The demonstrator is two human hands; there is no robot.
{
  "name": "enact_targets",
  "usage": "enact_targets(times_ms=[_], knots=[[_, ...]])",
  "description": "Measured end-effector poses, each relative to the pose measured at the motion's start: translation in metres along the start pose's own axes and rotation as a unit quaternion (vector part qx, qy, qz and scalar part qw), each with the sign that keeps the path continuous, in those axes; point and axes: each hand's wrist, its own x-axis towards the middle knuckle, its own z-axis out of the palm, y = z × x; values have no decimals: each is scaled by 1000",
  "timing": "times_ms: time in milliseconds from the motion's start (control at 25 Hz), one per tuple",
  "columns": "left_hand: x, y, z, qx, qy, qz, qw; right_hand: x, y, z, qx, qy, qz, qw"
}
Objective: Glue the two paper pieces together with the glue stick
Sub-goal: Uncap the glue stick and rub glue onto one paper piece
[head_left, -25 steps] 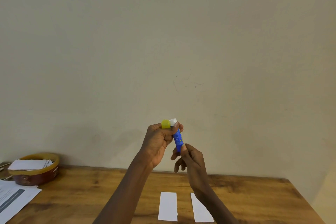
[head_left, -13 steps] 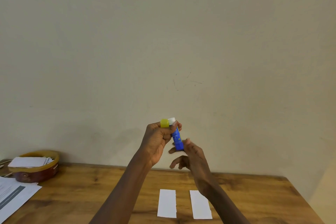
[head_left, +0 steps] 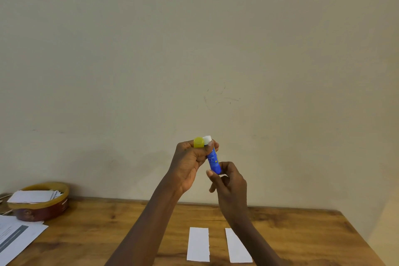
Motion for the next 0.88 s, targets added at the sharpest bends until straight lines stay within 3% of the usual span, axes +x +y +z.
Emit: enact_targets(times_ms=[120, 280, 480, 640, 800, 880], knots=[[0, 0, -1, 1, 8, -4, 1000, -2, -5, -1, 49, -41, 20, 998], [-2, -2, 0, 6, 0, 2, 1000, -2, -2, -2, -40, 16, -17, 999], [-1, -2, 2, -12, 1, 1, 1000, -1, -5, -4, -6, -7, -6, 1000], [-1, -2, 5, -4, -8, 1, 1000, -2, -3, -1, -59, 50, -21, 997], [1, -1, 3, -15, -1, -2, 1000, -1, -8, -1, -8, 11, -4, 1000], [0, -1, 3, -12, -4, -1, 1000, -1, -7, -1, -36, 41, -22, 998]])
